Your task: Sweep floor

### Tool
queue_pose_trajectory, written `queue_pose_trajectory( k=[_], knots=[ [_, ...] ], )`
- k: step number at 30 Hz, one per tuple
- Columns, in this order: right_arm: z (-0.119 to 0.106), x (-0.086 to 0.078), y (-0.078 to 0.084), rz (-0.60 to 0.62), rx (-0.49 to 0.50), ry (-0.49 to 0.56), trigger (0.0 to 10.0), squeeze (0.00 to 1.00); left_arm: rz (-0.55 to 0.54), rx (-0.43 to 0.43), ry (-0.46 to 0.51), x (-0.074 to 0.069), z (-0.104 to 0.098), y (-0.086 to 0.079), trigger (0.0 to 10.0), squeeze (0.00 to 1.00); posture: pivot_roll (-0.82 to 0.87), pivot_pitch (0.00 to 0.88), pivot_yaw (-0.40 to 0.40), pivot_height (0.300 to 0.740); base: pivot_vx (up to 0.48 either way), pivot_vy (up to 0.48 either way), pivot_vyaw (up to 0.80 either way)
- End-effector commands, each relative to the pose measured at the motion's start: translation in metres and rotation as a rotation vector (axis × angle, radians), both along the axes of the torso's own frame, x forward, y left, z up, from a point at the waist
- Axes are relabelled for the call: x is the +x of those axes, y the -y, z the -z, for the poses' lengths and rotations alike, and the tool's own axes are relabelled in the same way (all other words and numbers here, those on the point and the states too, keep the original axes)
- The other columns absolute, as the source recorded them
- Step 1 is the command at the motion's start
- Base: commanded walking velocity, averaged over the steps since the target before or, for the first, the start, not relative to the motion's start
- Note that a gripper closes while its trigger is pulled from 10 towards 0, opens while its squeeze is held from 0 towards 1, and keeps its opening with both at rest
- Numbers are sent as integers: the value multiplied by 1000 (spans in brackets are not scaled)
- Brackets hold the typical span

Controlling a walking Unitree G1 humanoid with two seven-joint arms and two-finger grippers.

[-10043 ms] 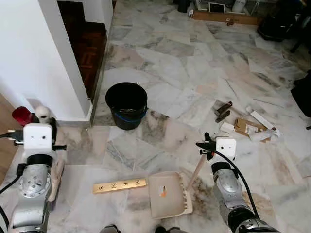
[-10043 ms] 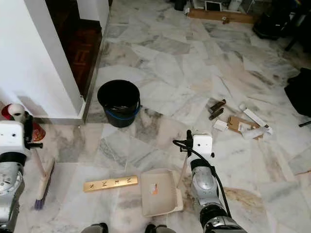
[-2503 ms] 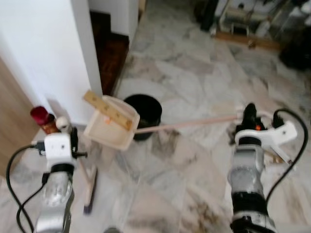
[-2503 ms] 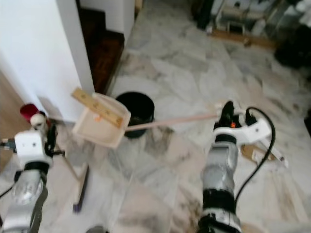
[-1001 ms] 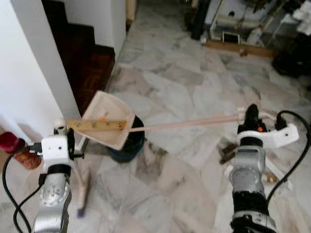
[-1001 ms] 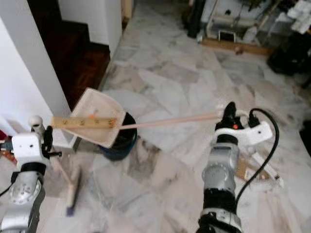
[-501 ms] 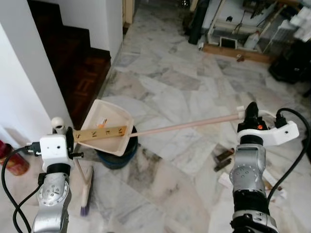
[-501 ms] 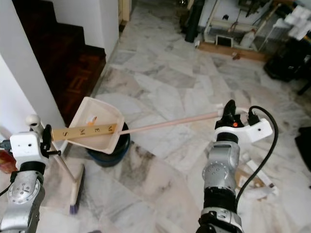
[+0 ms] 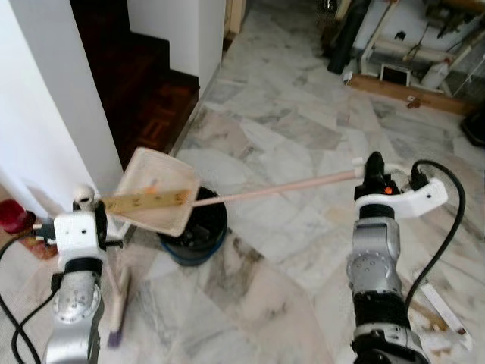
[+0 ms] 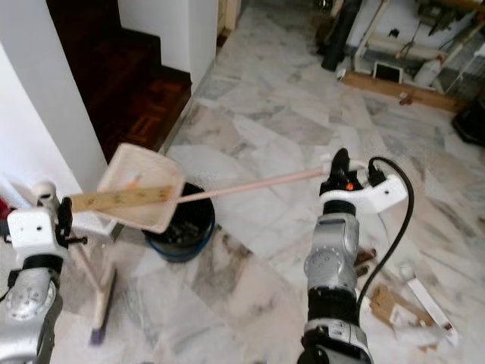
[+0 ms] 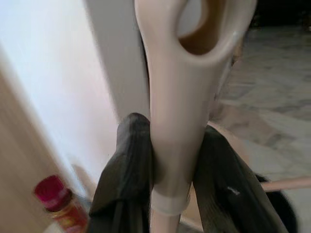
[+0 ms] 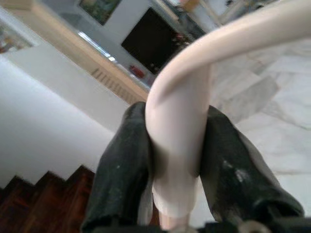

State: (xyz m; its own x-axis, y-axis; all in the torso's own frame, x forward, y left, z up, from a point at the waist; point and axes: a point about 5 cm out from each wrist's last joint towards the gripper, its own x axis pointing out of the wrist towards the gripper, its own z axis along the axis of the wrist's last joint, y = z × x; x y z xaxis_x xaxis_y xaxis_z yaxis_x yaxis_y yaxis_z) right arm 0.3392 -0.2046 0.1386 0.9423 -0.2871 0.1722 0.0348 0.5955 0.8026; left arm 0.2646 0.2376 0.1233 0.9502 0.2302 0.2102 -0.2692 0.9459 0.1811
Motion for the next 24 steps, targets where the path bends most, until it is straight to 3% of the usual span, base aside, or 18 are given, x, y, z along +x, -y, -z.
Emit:
queue_pose_trajectory(
  k=[1, 20, 24],
  knots=[
    [-19, 1, 8, 39, 2, 82, 10000, 0, 17, 13, 67, 3, -14, 2, 10000, 0, 184, 112, -119, 740, 247, 0, 0],
    [-22, 1, 7, 31, 10, 95, 10000, 0, 10, 19, 78, 2, -16, 1, 10000, 0, 185, 118, -119, 740, 249, 0, 0],
    [-23, 1, 7, 32, -5, 94, 10000, 0, 8, 19, 80, 2, -16, 1, 10000, 0, 185, 119, -120, 740, 259, 0, 503]
  ],
)
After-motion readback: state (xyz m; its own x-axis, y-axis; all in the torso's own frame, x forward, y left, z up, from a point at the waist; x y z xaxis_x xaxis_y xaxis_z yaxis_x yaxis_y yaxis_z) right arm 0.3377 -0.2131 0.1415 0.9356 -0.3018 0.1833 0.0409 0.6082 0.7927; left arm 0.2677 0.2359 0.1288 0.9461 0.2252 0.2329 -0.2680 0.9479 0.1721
